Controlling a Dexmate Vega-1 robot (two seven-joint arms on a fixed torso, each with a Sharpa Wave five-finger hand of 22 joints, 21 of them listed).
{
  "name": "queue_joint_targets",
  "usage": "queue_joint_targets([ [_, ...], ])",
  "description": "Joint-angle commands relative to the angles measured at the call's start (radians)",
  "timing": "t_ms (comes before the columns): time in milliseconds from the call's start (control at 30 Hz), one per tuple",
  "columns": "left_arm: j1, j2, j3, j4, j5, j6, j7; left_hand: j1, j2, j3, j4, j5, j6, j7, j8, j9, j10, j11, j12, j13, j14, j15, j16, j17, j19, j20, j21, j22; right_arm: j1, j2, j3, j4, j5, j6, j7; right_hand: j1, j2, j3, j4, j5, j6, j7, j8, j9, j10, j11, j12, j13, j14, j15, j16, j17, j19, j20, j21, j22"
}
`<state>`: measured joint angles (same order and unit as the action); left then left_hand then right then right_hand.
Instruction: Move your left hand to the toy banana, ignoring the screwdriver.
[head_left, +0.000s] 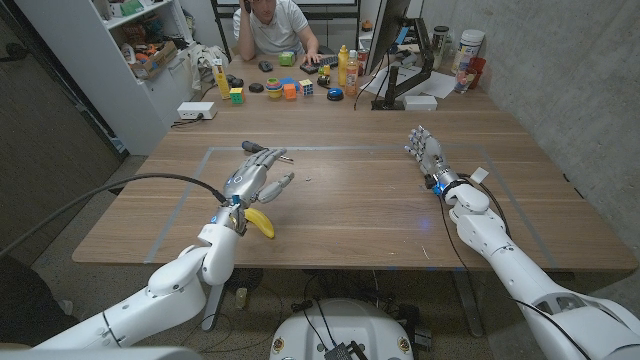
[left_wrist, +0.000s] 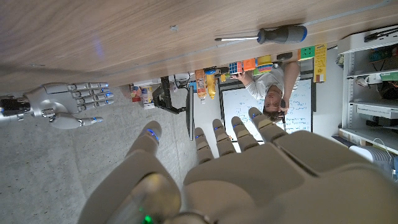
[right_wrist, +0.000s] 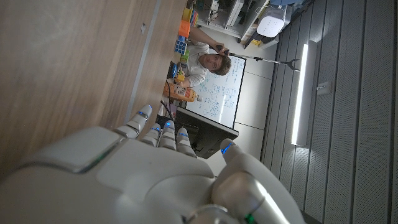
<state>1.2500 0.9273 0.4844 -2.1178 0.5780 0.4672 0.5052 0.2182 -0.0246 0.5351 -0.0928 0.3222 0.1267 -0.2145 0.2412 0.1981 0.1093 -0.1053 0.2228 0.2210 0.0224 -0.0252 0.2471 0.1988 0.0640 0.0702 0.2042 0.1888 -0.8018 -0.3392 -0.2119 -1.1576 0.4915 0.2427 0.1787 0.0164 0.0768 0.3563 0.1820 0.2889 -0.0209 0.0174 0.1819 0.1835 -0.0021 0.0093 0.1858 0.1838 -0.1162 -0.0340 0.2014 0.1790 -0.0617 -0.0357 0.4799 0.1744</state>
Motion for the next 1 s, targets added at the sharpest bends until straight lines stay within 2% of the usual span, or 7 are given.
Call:
queue_joint_targets([
  [33,0.126,0.037,-0.020,-0.084,0.107,0.109,0.001,0.040,0.019,0.021,-0.027,0.001,0.095,0.001,0.042,0.011,0.032,0.006,0.014,0.012,0.018,-0.002,0.010,0.009,0.001,0.014,0.003,0.001,0.014,0.009,-0.007,0.018,-0.006,0.003,0.009,0.003,0.095,0.006,-0.001,0.004,-0.011,0.004,0.005,0.003,-0.004,0.004,0.007,0.004,-0.005,-0.038,0.005,0.003,-0.009,-0.112,-0.004,0.006],
  [300,0.119,0.023,0.030,-0.068,0.212,0.228,-0.051,0.060,0.022,0.033,-0.044,-0.006,0.125,-0.003,0.051,0.011,0.049,0.008,0.019,0.017,0.036,0.001,0.017,0.011,0.000,0.026,0.003,0.000,0.008,0.007,-0.003,0.014,-0.007,0.003,0.001,0.003,0.095,0.006,-0.001,0.004,-0.012,0.005,0.005,0.003,-0.002,0.005,0.007,0.004,-0.004,-0.038,0.005,0.003,-0.008,-0.112,-0.005,0.006],
  [367,0.114,0.020,0.044,-0.052,0.233,0.246,-0.058,0.073,0.015,0.039,-0.056,-0.013,0.114,-0.005,0.042,0.008,0.015,0.006,0.002,0.019,0.002,0.003,0.004,0.013,-0.003,0.029,0.002,0.000,0.006,0.008,0.002,0.012,-0.003,0.005,-0.001,0.002,0.095,0.005,-0.001,0.004,-0.012,0.005,0.005,0.003,-0.003,0.005,0.007,0.004,-0.004,-0.037,0.005,0.003,-0.007,-0.111,-0.006,0.006],
  [433,0.106,0.014,0.059,-0.032,0.249,0.258,-0.064,0.075,0.014,0.040,-0.058,-0.015,0.108,-0.005,0.038,0.008,0.005,0.004,-0.003,0.019,-0.003,0.004,0.002,0.013,-0.008,0.031,0.000,0.000,0.003,0.007,0.005,0.007,-0.002,0.006,-0.002,0.002,0.094,0.005,-0.001,0.004,-0.012,0.005,0.005,0.003,-0.002,0.005,0.007,0.004,-0.004,-0.037,0.005,0.003,-0.007,-0.111,-0.006,0.006],
  [633,0.094,-0.006,0.076,0.031,0.243,0.251,-0.042,0.079,0.011,0.043,-0.061,-0.020,0.083,-0.005,0.024,0.006,-0.018,0.005,-0.014,0.019,-0.014,0.004,-0.002,0.013,-0.010,0.024,0.000,0.000,-0.005,0.000,0.009,-0.014,-0.006,0.005,-0.010,0.002,0.094,0.005,-0.001,0.004,-0.012,0.006,0.005,0.003,-0.002,0.005,0.007,0.004,-0.004,-0.037,0.005,0.003,-0.007,-0.112,-0.007,0.006],
  [833,0.083,-0.030,0.089,0.104,0.229,0.217,0.027,0.078,0.010,0.043,-0.059,-0.023,0.062,-0.005,0.011,0.005,-0.042,0.001,-0.024,0.017,-0.020,0.003,-0.004,0.013,-0.010,0.022,0.001,0.000,-0.012,-0.004,0.013,-0.033,-0.008,0.001,-0.019,0.002,0.093,0.004,-0.001,0.003,-0.012,0.008,0.006,0.003,-0.002,0.006,0.007,0.005,-0.003,-0.036,0.005,0.003,-0.006,-0.110,-0.008,0.006],
  [1000,0.076,-0.038,0.097,0.133,0.221,0.198,0.065,0.075,0.010,0.042,-0.056,-0.024,0.058,-0.005,0.009,0.004,-0.041,0.001,-0.023,0.017,-0.019,-0.001,-0.003,0.014,-0.007,0.018,0.002,0.001,-0.012,-0.004,0.012,-0.034,-0.011,-0.005,-0.024,0.002,0.092,0.003,-0.001,0.003,-0.013,0.008,0.005,0.002,-0.001,0.006,0.007,0.005,-0.003,-0.036,0.005,0.003,-0.005,-0.109,-0.010,0.006],
])
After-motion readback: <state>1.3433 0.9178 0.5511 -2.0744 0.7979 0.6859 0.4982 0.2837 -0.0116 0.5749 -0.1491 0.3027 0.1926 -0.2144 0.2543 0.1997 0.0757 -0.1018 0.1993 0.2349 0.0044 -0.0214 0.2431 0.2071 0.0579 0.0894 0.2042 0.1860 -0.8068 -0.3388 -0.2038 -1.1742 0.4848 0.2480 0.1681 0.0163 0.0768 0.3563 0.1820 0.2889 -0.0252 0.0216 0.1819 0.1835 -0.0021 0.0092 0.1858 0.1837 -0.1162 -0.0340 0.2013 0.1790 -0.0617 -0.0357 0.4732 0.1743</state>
